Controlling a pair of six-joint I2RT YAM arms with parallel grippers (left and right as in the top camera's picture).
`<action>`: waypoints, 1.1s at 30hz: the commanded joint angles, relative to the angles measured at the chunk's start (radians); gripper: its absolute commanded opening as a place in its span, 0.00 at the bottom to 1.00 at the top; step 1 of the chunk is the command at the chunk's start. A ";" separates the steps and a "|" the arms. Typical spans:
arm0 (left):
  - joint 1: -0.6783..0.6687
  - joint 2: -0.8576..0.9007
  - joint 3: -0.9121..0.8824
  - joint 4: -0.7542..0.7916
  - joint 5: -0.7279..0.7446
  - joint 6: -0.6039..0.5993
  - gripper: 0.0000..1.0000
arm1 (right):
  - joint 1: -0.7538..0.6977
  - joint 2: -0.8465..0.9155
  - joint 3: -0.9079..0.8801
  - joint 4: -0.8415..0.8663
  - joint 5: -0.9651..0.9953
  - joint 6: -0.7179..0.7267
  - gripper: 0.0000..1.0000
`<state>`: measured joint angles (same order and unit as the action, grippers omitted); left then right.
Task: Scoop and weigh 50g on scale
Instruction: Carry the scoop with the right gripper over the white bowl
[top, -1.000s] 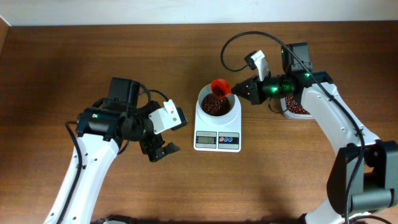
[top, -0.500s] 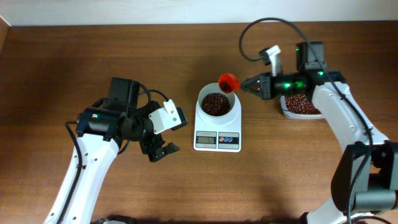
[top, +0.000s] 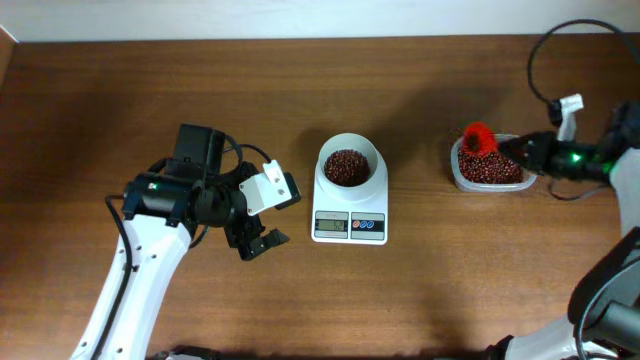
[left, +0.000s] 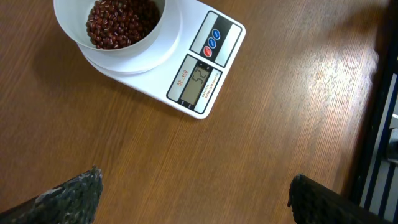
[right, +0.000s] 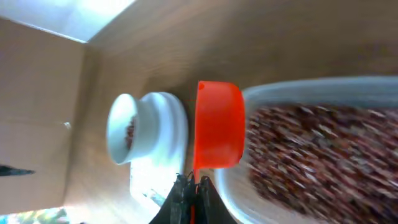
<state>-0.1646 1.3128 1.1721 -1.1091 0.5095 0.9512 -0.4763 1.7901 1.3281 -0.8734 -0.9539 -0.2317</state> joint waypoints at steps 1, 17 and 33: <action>-0.004 -0.002 -0.003 0.001 0.018 0.015 0.99 | -0.042 0.002 0.000 -0.009 0.076 -0.053 0.04; -0.004 -0.002 -0.003 0.001 0.018 0.016 0.99 | 0.295 -0.174 0.000 -0.028 0.946 -0.048 0.04; -0.004 -0.002 -0.003 0.001 0.018 0.016 0.99 | 0.301 -0.194 0.125 -0.021 0.555 -0.019 0.04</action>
<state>-0.1646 1.3128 1.1721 -1.1095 0.5095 0.9512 -0.1802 1.6310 1.3983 -0.8974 -0.2184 -0.2611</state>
